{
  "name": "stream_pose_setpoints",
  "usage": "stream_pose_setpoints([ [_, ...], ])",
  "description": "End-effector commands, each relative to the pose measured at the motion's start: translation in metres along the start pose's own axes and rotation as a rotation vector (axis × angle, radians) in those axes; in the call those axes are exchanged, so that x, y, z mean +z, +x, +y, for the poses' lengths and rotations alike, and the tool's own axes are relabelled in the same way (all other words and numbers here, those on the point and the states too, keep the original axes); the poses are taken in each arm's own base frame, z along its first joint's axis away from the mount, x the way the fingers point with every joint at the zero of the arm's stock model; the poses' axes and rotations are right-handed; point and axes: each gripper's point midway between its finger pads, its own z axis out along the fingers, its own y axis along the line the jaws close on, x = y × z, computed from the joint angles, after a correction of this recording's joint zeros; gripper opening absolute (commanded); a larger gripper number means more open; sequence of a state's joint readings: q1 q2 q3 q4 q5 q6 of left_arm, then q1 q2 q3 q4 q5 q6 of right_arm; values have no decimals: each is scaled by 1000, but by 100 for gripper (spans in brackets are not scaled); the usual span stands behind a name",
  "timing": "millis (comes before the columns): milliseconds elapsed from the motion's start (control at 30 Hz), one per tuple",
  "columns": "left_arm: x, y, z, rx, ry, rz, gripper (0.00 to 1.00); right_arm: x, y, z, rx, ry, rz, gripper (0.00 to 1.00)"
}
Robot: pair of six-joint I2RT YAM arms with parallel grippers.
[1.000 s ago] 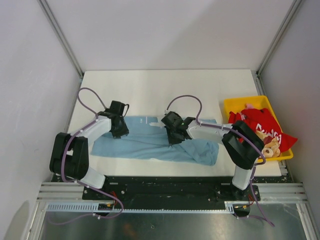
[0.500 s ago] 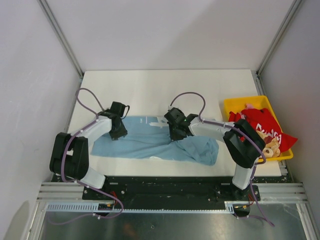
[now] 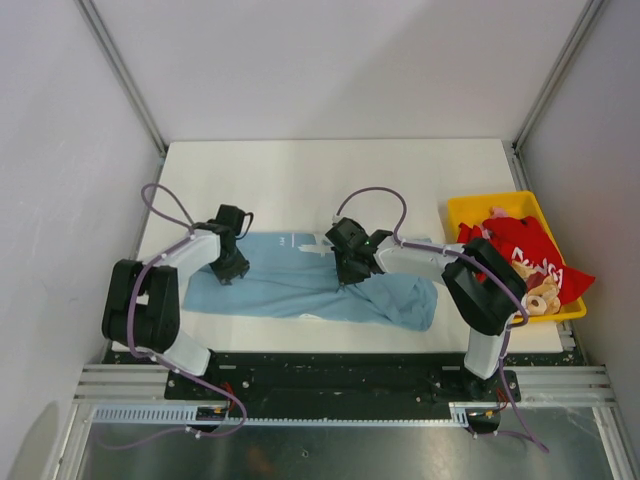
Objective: Fold and stack the t-shirts
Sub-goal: Fold the other side of the tshirt into a rectangle
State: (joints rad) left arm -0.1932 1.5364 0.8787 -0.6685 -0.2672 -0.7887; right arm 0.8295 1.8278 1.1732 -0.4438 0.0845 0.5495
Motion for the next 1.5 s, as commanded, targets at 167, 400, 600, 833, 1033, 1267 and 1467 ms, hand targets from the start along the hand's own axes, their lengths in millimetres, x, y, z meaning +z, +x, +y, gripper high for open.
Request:
stream_pose_setpoints([
  [167,8,-10,3,-67,-47,-6,38,-1,-16,14,0,-34,-39,0],
  [400,3,-14,3,-80,-35,-25,20,-1,-14,13,0,-28,-37,0],
  [600,-5,-17,4,-89,-12,-45,2,-3,-16,9,7,-11,-47,0],
  [833,-13,-20,5,-93,9,-56,0,-10,-23,0,35,34,-90,0],
  [1033,-16,-24,8,-95,11,-69,0,-17,-30,-8,64,51,-128,0],
  [1267,-8,-26,13,-94,-23,-58,0,-12,-39,-14,95,61,-159,0],
  [1467,0,-33,12,-73,-61,-64,0,3,-31,-11,87,42,-121,0],
])
